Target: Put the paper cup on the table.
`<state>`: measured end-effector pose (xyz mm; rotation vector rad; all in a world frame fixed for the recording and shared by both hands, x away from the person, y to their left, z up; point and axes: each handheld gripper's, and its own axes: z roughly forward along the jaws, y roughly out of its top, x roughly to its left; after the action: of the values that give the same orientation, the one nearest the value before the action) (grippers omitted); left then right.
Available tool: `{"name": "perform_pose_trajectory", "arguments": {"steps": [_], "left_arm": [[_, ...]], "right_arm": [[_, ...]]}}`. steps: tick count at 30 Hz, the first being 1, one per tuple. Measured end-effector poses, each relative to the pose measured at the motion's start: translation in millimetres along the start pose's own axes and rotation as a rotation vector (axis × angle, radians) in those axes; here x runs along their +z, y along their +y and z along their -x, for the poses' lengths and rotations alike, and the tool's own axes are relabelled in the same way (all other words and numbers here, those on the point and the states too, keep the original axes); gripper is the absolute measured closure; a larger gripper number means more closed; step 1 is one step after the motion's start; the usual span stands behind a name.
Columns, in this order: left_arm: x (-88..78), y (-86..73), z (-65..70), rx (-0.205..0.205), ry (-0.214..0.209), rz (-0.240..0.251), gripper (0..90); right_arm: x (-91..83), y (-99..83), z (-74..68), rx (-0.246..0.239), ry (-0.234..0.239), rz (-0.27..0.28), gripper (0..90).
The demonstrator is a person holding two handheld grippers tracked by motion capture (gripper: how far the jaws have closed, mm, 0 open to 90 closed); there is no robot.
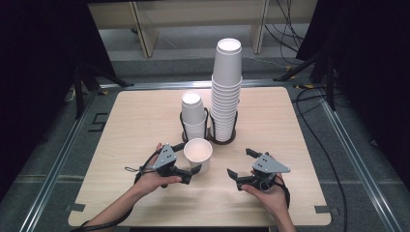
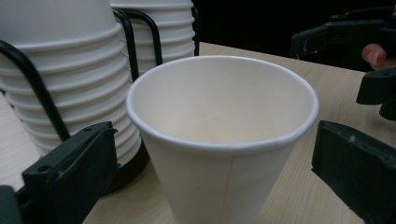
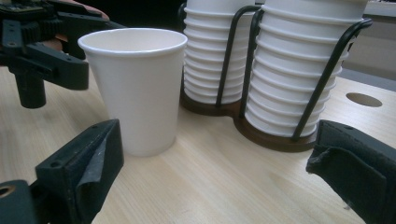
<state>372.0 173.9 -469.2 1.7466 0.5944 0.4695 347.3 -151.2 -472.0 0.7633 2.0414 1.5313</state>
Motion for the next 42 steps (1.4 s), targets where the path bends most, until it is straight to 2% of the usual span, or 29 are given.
{"name": "perform_pose_trajectory", "arguments": {"steps": [2,4,6,10,11,12,15,16,17,18,19,20,21,22,24,25,26,28,31,32,36,37,41,42], "left_arm": [[-3.9,-0.4,-1.0,-0.003,-0.002,0.013,0.0],[-9.4,-1.2,-2.0,0.005,-0.002,0.014,0.0],[-13.4,-1.6,-2.3,0.007,0.002,0.010,0.0],[-24.0,-3.0,-3.9,0.010,0.007,0.022,0.0],[-26.9,-3.4,-4.7,0.008,0.013,0.030,0.0],[-29.0,-3.6,-5.4,0.011,0.017,0.032,0.0],[-36.8,-4.8,-8.2,0.005,0.026,0.042,0.0],[-40.6,-4.7,-11.0,0.031,0.042,0.034,0.0],[-44.3,-5.8,-13.0,0.032,0.060,0.032,0.0],[-44.9,-7.2,-13.7,0.021,0.059,0.047,0.0],[-48.8,-8.2,-14.1,0.012,0.061,0.027,0.0],[-49.7,-9.5,-15.2,0.008,0.061,0.041,0.0],[-56.5,-6.1,-27.8,0.172,0.113,0.020,0.0],[-58.1,-7.0,-29.4,0.172,0.133,0.028,0.0],[-62.9,-7.3,-35.9,0.223,0.073,0.010,0.0],[-65.2,-8.0,-38.4,0.240,0.066,0.005,0.0],[-65.2,-10.1,-40.5,0.236,0.065,0.034,0.0],[-72.1,-13.5,-42.6,0.219,0.103,0.012,0.0],[-77.3,-19.2,-49.4,0.227,0.110,0.012,0.0],[-77.7,-25.9,-35.9,0.009,0.140,0.031,0.0],[-85.3,-33.5,-43.9,0.001,0.168,0.040,0.0],[-90.3,-35.5,-45.5,-0.009,0.189,0.014,0.0],[-98.0,-44.5,-54.1,-0.023,0.221,0.036,0.0],[-102.5,-45.7,-54.9,-0.033,0.242,0.013,0.0]], "right_arm": [[1.0,-0.9,0.1,0.000,-0.014,0.018,3.0],[0.5,-1.6,-0.5,0.023,0.000,0.005,3.0],[0.5,-1.4,1.6,-0.004,-0.006,0.004,3.0],[-0.1,-1.8,-1.0,0.043,0.007,-0.007,3.0],[-0.1,-1.9,-0.9,0.043,0.007,-0.007,3.0],[0.8,-2.4,0.6,0.017,-0.016,0.016,3.0],[-0.3,-2.5,0.9,0.014,-0.011,0.000,3.0],[-0.5,-2.4,1.3,0.006,-0.015,0.001,3.0],[-0.3,-2.5,1.6,0.003,-0.013,0.002,3.0],[-1.4,-2.4,1.3,0.012,-0.013,-0.010,3.0],[-1.5,-2.5,1.5,0.011,-0.016,-0.010,3.0],[-1.4,-2.6,1.4,0.017,-0.015,-0.011,3.0],[-1.2,-2.7,1.7,0.014,-0.013,-0.009,3.0],[-1.1,-2.8,2.0,0.011,-0.012,-0.010,3.0],[-0.9,-3.0,1.3,0.018,-0.017,-0.008,3.0],[-1.0,-3.0,1.5,0.015,-0.017,-0.008,3.0],[-1.0,-3.0,1.5,0.015,-0.018,-0.007,3.0],[-1.3,-3.2,1.7,0.015,-0.020,-0.008,3.0],[-1.2,-3.6,1.9,0.017,-0.020,-0.002,3.0],[-1.3,-3.6,1.6,0.021,-0.024,0.001,3.0],[-1.6,-4.3,1.5,0.030,-0.022,-0.006,3.1],[-2.2,-4.6,1.8,0.024,-0.032,-0.016,3.2],[-0.9,-5.6,2.4,0.015,-0.033,-0.009,3.2],[-0.4,-5.8,2.5,0.010,-0.032,-0.005,3.2]]}}
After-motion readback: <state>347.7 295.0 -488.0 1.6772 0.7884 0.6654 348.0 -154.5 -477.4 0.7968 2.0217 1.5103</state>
